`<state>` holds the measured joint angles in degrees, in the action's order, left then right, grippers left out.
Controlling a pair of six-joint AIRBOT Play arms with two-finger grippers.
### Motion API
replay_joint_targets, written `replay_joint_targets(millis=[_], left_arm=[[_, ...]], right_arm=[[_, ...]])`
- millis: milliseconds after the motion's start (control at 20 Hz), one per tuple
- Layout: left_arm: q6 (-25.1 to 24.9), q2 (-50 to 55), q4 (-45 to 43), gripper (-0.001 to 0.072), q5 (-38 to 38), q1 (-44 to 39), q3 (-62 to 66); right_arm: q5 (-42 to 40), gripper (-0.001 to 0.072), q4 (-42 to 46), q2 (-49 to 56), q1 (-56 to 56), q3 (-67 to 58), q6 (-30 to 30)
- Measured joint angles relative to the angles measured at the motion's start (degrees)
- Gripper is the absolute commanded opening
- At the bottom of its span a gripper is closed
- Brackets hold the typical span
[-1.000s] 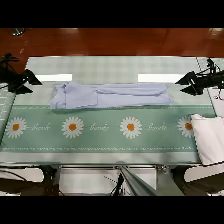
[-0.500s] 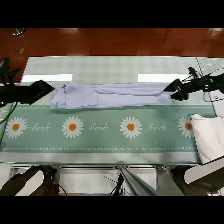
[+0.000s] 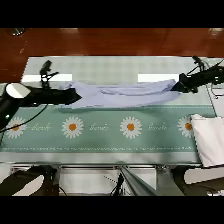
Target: Fold the shirts.
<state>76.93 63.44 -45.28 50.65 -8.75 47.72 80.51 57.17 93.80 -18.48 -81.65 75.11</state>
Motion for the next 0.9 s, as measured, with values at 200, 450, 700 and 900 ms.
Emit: replay_joint_targets(millis=[200, 450, 700, 900], left_arm=[[0.04, 11.28, 1.07, 0.002, -0.94, -10.78, 8.33], [4.2, 29.7, 0.33, 0.002, -1.07, -23.54, 26.75], [11.1, 45.16, 0.09, 0.002, 0.63, -34.07, 44.63], [13.99, 52.0, 3.04, 0.0021, 2.08, -40.98, 52.41]], right_arm=[[2.64, 0.0019, 5.03, -16.37, -0.2, 6.14, -0.17], [4.24, 0.0019, 6.67, -36.13, -0.24, 14.97, 1.46], [6.08, 0.0019, 4.48, -47.82, -0.24, 18.23, 3.45], [6.05, 0.0019, 2.38, -51.04, -0.24, 18.82, 4.0]])
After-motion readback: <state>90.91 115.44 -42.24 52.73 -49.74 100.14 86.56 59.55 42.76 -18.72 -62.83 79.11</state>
